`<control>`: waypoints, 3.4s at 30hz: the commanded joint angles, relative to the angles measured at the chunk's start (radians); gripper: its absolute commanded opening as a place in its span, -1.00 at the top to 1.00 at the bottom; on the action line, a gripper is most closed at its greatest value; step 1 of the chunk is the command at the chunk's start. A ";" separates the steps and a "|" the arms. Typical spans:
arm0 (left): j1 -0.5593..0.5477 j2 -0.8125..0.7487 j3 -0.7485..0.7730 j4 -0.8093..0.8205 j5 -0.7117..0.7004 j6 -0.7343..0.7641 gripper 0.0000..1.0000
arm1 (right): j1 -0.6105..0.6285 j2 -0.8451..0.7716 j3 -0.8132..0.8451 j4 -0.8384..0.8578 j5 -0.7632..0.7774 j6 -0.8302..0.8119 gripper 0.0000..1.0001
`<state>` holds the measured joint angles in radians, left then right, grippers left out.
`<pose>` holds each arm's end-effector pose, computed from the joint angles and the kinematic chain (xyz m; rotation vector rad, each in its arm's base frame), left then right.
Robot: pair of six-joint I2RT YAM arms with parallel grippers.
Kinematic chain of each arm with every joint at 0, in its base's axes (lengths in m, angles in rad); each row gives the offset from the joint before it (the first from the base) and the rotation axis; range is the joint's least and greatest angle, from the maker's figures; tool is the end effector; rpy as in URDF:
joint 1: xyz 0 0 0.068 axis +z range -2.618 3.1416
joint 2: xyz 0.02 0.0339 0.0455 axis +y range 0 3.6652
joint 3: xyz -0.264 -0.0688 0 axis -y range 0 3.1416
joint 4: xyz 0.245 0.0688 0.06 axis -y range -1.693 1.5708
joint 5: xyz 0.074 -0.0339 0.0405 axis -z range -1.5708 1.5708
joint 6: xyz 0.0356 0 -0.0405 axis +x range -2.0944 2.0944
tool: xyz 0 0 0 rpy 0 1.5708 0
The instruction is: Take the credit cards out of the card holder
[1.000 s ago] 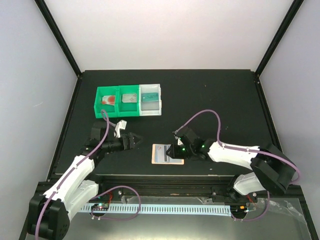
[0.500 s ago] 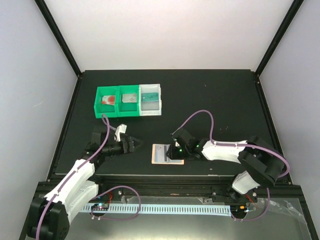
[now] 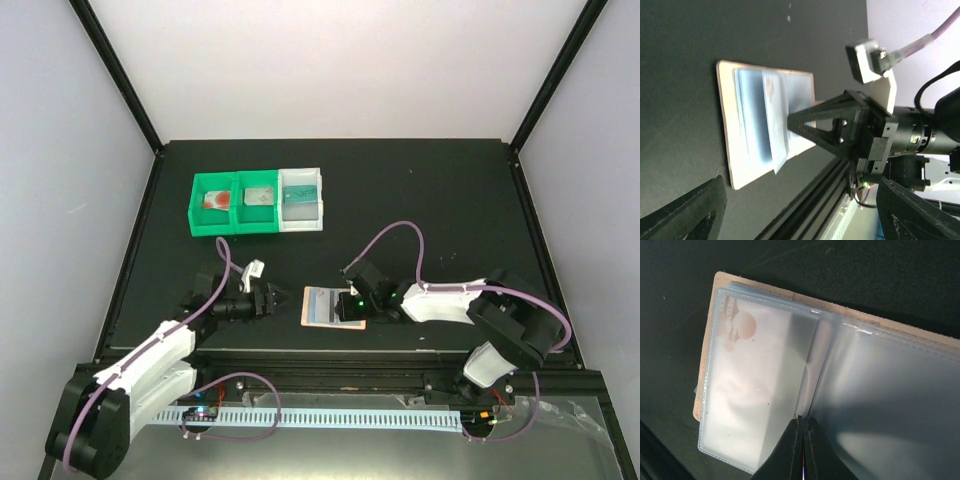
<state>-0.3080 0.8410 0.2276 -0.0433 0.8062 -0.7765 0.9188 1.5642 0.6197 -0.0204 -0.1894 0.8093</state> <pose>0.1418 -0.0721 0.1581 -0.0661 2.4006 -1.4551 0.1600 0.2207 0.1246 -0.2337 2.7612 0.8292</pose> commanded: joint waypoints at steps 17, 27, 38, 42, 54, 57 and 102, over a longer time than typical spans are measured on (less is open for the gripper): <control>-0.244 0.503 0.063 0.619 -0.094 -0.277 -0.16 | 0.006 0.006 -0.100 0.062 0.031 -0.008 0.98; -0.253 0.658 0.076 0.693 -0.101 -0.260 -0.15 | 0.006 -0.010 -0.107 0.063 0.039 -0.006 0.98; -0.262 0.726 0.100 0.705 -0.082 -0.251 0.04 | 0.005 -0.015 -0.120 0.071 0.041 0.001 0.98; -0.268 0.731 0.104 0.696 -0.081 -0.251 0.21 | 0.006 -0.024 -0.120 0.072 0.041 0.002 0.98; -0.270 0.705 0.135 0.547 -0.119 -0.194 0.94 | 0.006 -0.157 -0.086 -0.044 0.068 -0.038 0.73; -0.270 0.692 0.143 0.512 -0.125 -0.176 0.97 | 0.004 -0.198 -0.074 -0.103 0.084 -0.050 0.65; -0.373 0.463 0.225 0.223 -0.139 -0.143 0.26 | 0.003 -0.573 -0.117 -0.281 0.274 -0.049 -0.05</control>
<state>-0.6323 1.3025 0.4412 0.0769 0.6334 -0.8486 0.9195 1.0336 0.5224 -0.3000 0.0376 0.7425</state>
